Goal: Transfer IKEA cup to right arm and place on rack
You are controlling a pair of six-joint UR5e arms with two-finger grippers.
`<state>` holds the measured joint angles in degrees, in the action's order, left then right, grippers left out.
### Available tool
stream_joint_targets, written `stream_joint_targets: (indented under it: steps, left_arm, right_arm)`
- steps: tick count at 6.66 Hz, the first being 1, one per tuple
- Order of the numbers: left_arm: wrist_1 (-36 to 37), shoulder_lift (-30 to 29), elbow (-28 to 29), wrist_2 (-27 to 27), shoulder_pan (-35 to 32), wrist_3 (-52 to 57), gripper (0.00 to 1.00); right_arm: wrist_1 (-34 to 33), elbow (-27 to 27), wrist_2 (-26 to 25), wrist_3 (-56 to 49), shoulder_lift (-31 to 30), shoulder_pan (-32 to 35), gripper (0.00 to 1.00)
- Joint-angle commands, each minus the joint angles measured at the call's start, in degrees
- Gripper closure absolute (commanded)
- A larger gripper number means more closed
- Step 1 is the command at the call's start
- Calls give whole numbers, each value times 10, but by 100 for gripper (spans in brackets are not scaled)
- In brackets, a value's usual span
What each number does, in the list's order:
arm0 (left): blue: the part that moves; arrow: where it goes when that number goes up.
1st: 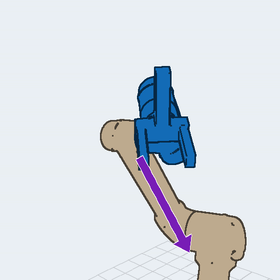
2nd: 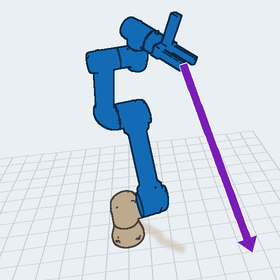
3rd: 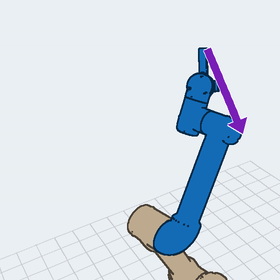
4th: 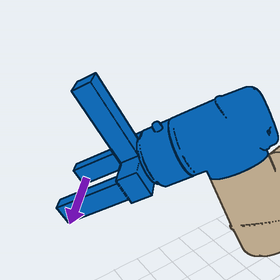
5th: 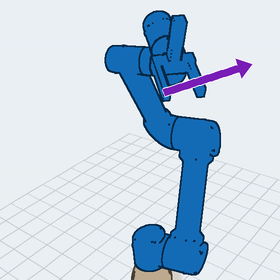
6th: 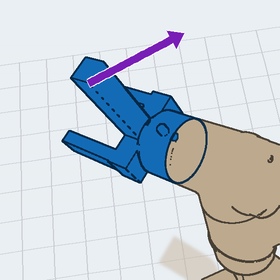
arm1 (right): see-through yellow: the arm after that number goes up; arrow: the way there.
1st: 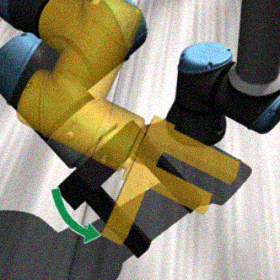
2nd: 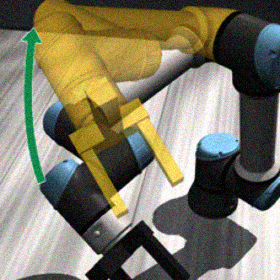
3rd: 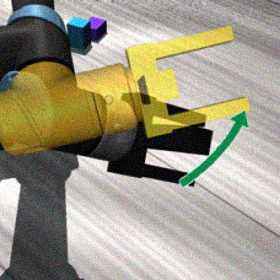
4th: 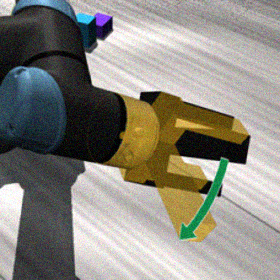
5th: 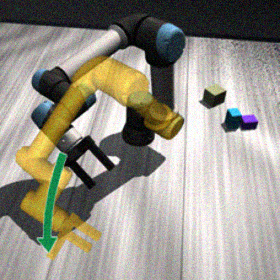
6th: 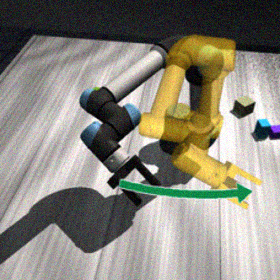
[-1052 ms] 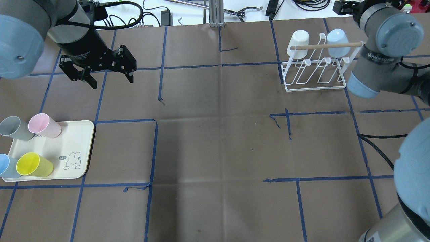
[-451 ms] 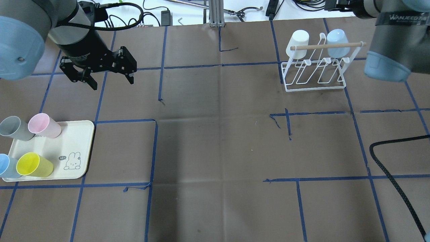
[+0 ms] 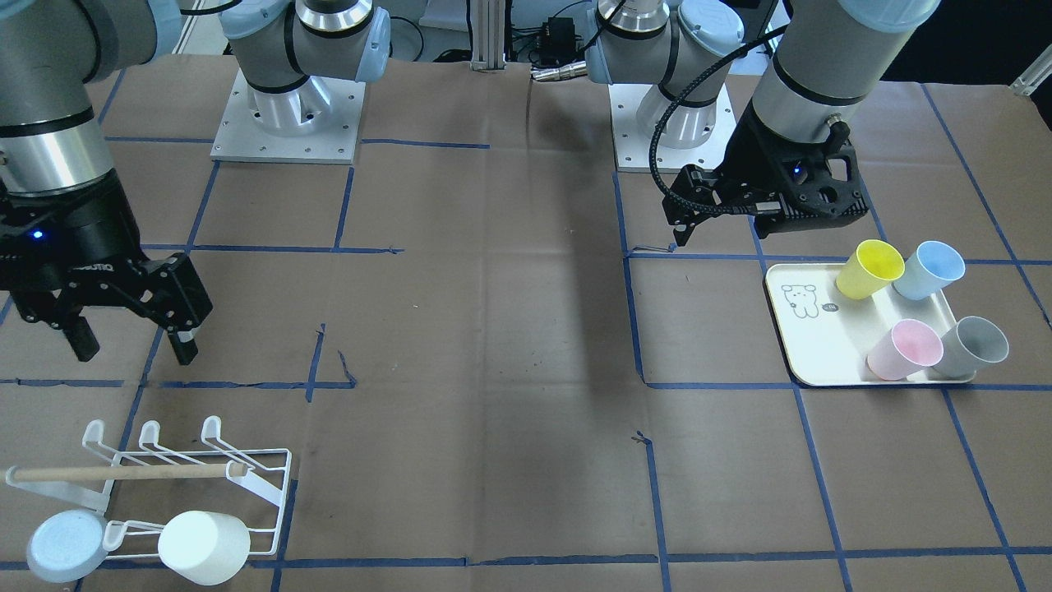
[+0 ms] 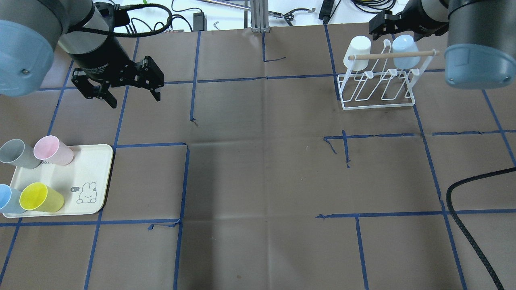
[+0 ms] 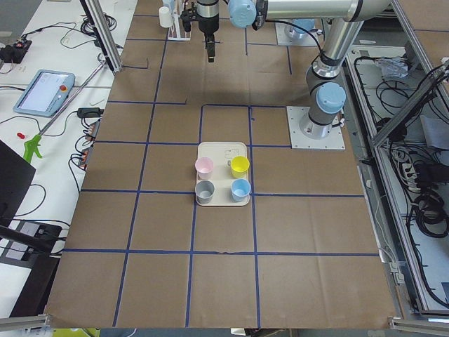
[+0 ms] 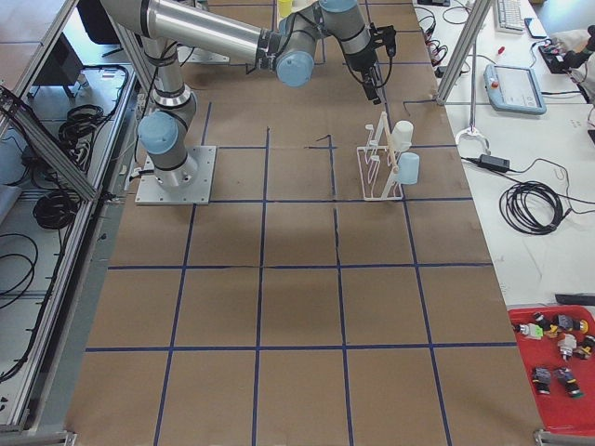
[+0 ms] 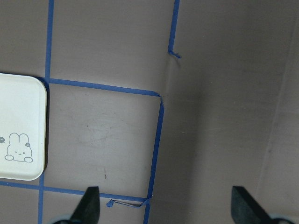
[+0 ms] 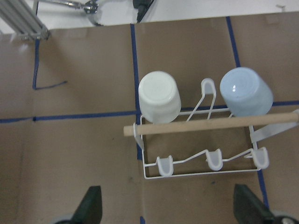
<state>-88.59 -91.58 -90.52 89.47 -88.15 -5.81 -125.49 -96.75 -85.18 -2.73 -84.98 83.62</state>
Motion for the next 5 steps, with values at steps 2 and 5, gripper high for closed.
stream_joint_targets:
  steps: [2, 5]
  left_arm:
    - [0, 0, 0, 0, 0, -1, 1]
    - [0, 0, 0, 0, 0, -2, 1]
  right_arm:
    - [160, 39, -5, 16, -19, 67, 0]
    - [267, 35, -6, 19, -72, 100, 0]
